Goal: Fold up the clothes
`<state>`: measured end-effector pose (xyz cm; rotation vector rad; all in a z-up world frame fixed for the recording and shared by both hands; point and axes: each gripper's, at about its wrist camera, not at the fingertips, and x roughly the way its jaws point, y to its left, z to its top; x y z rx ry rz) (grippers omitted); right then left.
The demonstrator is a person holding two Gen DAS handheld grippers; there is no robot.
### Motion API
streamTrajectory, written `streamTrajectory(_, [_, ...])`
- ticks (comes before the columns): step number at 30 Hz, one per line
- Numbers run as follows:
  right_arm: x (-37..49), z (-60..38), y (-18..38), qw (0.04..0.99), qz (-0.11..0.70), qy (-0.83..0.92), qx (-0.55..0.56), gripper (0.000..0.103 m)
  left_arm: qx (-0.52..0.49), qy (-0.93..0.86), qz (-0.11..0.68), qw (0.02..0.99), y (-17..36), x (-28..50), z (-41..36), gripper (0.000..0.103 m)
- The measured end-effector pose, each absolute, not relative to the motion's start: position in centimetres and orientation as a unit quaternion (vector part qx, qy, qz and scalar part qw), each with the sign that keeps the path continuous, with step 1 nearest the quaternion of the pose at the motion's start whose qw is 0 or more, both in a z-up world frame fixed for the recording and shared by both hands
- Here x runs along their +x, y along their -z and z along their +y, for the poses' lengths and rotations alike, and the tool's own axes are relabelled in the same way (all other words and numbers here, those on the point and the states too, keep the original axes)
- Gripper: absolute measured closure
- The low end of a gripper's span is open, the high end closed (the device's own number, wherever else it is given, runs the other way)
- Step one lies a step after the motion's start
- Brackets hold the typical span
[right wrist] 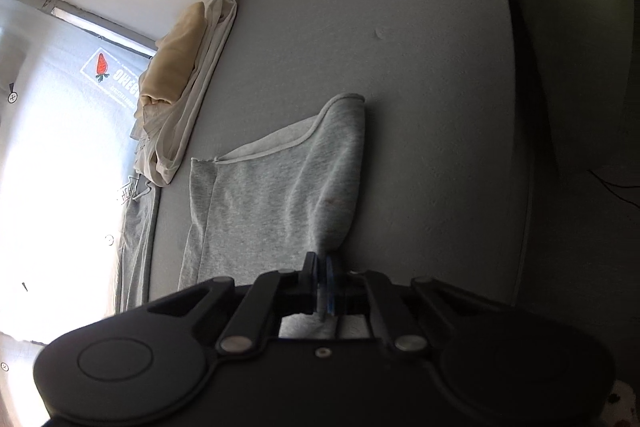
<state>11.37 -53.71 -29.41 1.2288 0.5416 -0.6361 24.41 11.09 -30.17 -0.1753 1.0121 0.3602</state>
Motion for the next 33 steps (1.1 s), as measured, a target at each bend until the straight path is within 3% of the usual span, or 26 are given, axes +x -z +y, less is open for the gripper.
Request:
streamTrajectory(6, [12.5, -52.7, 28.4, 0.750, 0.270, 0.321, 0.512, 0.103, -0.105, -0.130, 0.483, 0.859, 29.5, 23.7, 12.6, 0.002])
streamTrajectory(8, [13.0, -52.5, 28.0, 0.755, 0.283, 0.329, 0.491, 0.103, -0.133, -0.119, 0.473, 0.863, 28.9, 22.8, 13.7, 0.007])
streamTrajectory(12, [13.4, -51.8, 27.7, 0.753, 0.286, 0.350, 0.478, 0.103, -0.187, -0.132, 0.453, 0.861, 27.1, 20.7, 17.4, 0.031])
streamTrajectory(13, [13.5, -51.6, 27.6, 0.753, 0.289, 0.356, 0.472, 0.103, -0.195, -0.143, 0.450, 0.860, 26.7, 20.1, 18.5, 0.044])
streamTrajectory(16, [14.2, -51.0, 27.2, 0.758, 0.303, 0.372, 0.443, 0.103, -0.218, -0.179, 0.440, 0.853, 25.7, 18.3, 21.6, 0.070])
streamTrajectory(21, [15.5, -49.9, 26.6, 0.770, 0.329, 0.387, 0.385, 0.103, -0.236, -0.246, 0.436, 0.833, 25.1, 15.7, 26.5, 0.070])
streamTrajectory(23, [15.3, -49.8, 26.7, 0.769, 0.322, 0.393, 0.388, 0.103, -0.287, -0.260, 0.427, 0.817, 25.8, 14.9, 28.2, 0.066])
streamTrajectory(26, [14.8, -49.8, 26.9, 0.763, 0.307, 0.399, 0.406, 0.103, -0.340, -0.266, 0.408, 0.805, 26.5, 14.5, 29.7, 0.054])
streamTrajectory(28, [14.6, -49.8, 26.9, 0.759, 0.303, 0.402, 0.414, 0.103, -0.358, -0.264, 0.393, 0.805, 26.6, 14.7, 30.1, 0.037])
streamTrajectory(32, [15.0, -49.9, 26.6, 0.752, 0.307, 0.407, 0.418, 0.101, -0.342, -0.271, 0.383, 0.814, 26.6, 16.1, 30.3, 0.040])
streamTrajectory(33, [15.0, -50.0, 26.5, 0.752, 0.306, 0.406, 0.420, 0.101, -0.341, -0.275, 0.380, 0.815, 26.6, 16.4, 30.4, 0.050])
